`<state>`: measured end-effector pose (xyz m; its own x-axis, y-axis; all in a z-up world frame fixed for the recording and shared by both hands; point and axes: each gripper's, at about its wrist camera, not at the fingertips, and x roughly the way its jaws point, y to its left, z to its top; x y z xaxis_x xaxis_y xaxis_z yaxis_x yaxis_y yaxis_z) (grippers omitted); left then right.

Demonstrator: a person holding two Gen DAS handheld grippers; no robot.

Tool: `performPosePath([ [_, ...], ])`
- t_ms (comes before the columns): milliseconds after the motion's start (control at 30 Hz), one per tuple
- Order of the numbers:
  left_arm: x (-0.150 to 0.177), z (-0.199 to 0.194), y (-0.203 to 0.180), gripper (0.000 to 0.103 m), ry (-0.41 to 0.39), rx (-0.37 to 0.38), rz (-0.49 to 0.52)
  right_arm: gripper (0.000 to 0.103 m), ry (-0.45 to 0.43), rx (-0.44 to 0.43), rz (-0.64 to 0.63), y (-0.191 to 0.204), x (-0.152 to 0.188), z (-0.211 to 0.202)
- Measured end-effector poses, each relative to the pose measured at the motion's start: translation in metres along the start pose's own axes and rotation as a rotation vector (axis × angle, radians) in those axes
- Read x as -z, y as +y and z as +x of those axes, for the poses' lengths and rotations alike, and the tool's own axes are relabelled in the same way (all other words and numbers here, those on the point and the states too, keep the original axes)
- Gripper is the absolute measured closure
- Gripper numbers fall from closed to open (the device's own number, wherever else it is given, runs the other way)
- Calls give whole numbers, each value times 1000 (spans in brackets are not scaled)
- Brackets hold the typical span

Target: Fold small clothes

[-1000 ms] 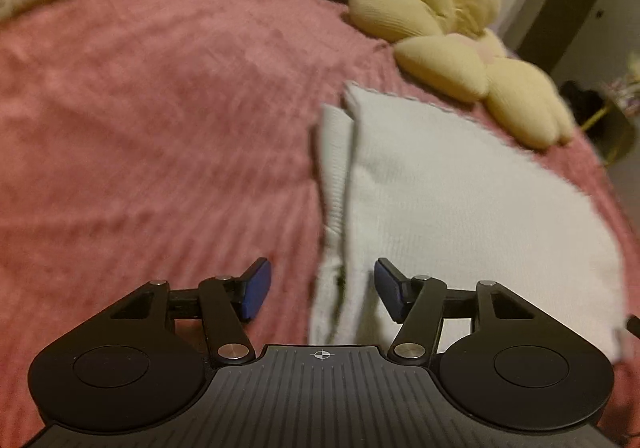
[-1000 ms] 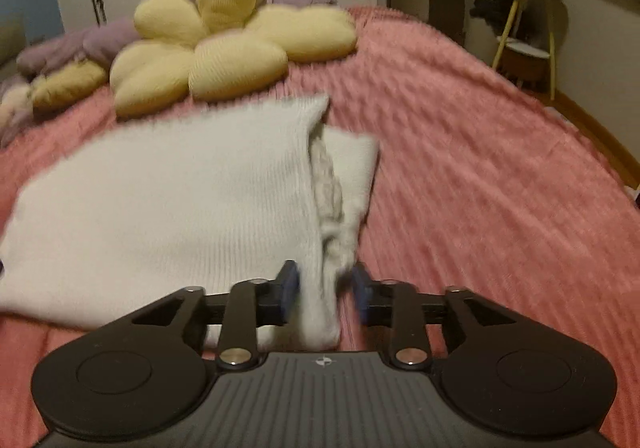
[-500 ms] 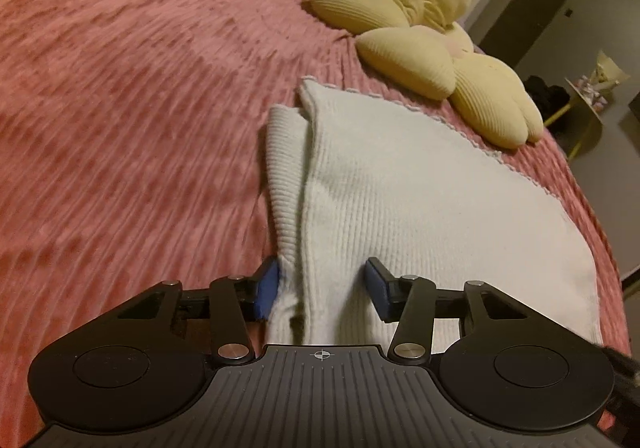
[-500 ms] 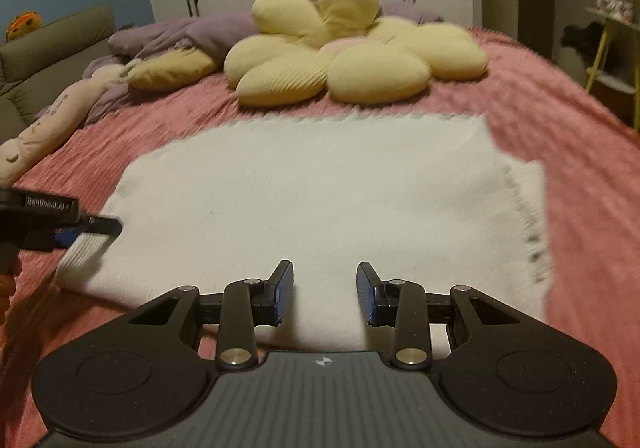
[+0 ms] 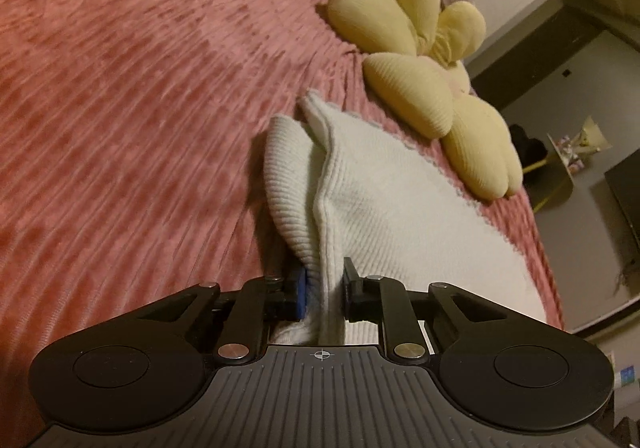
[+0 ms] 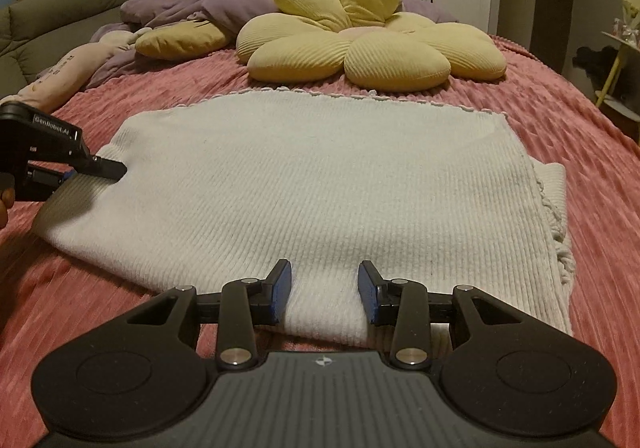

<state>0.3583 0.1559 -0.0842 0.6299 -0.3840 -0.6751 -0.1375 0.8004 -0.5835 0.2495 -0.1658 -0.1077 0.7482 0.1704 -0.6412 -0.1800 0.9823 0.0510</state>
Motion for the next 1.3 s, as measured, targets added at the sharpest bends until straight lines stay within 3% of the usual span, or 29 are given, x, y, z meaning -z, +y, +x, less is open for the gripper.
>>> performPosePath([
  [167, -5, -12, -14, 84, -13, 6, 32, 63, -3, -9, 3, -3, 1, 1],
  [267, -6, -9, -18, 84, 4, -28, 68, 58, 4, -11, 4, -2, 0, 2],
  [533, -4, -8, -22, 84, 14, -69, 56, 50, 46, -12, -26, 1, -6, 5],
  [867, 1, -22, -110, 85, 3, -44, 274, 50, -29, 47, 84, -18, -7, -27],
  [1100, 37, 26, -164, 84, 93, -36, 364, 50, -54, 89, 138, -43, -6, -40],
  [1200, 53, 47, -169, 80, 126, -63, 391, 50, -48, 97, 149, -48, -2, -42],
  [1300, 61, 57, -161, 59, 145, -16, 369, 50, -37, 97, 163, -52, 2, -41],
])
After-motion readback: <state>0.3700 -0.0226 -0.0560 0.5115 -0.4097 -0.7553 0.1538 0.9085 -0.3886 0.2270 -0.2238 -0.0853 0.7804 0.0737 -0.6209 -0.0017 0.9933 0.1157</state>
